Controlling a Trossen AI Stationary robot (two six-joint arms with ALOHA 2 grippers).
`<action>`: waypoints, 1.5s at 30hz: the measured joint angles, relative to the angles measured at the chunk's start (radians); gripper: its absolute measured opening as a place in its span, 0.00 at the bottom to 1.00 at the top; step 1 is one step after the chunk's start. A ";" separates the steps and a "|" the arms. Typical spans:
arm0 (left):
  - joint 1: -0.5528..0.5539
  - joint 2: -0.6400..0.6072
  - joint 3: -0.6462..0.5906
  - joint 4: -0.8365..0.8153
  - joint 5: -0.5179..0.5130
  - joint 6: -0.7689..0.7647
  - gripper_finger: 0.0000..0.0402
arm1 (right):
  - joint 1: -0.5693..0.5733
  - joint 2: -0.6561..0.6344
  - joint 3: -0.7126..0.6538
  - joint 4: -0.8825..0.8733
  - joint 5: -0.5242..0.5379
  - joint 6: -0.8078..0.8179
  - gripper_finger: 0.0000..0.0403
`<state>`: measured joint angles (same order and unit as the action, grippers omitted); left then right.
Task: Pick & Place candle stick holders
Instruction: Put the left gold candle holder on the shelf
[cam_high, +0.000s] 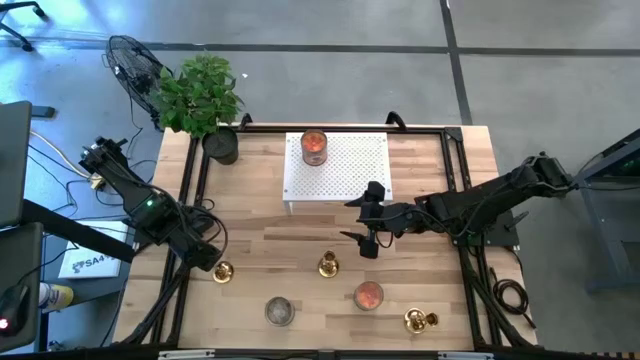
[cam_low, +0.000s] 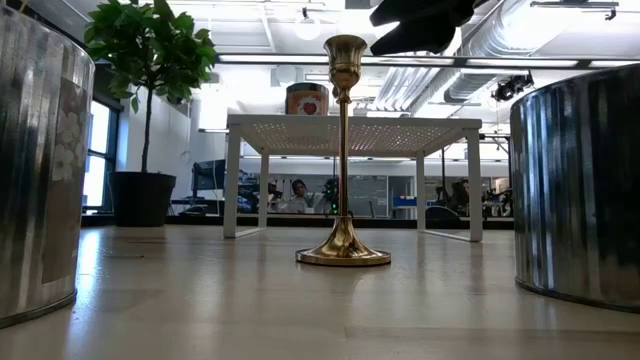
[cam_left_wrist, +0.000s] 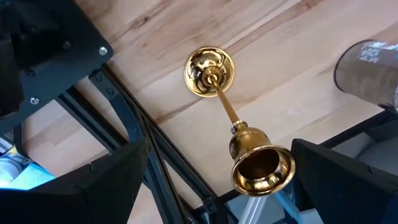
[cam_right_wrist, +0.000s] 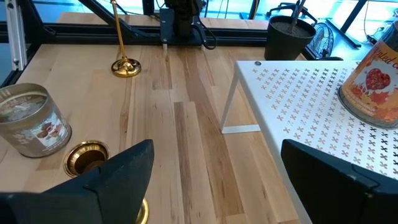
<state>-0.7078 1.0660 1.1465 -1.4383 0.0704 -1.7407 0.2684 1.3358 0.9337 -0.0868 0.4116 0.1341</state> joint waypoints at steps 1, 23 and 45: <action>0.000 0.000 0.000 0.002 0.000 0.000 0.96 | 0.000 0.000 0.000 0.000 0.000 0.000 0.86; 0.000 0.000 0.000 0.067 -0.021 0.025 0.96 | 0.000 0.000 0.000 0.000 -0.002 0.000 0.86; 0.000 0.084 0.000 0.037 -0.005 0.113 0.96 | 0.000 0.000 0.000 -0.006 -0.004 0.020 0.86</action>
<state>-0.7074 1.1503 1.1461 -1.4014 0.0654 -1.6276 0.2687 1.3357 0.9337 -0.0929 0.4081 0.1538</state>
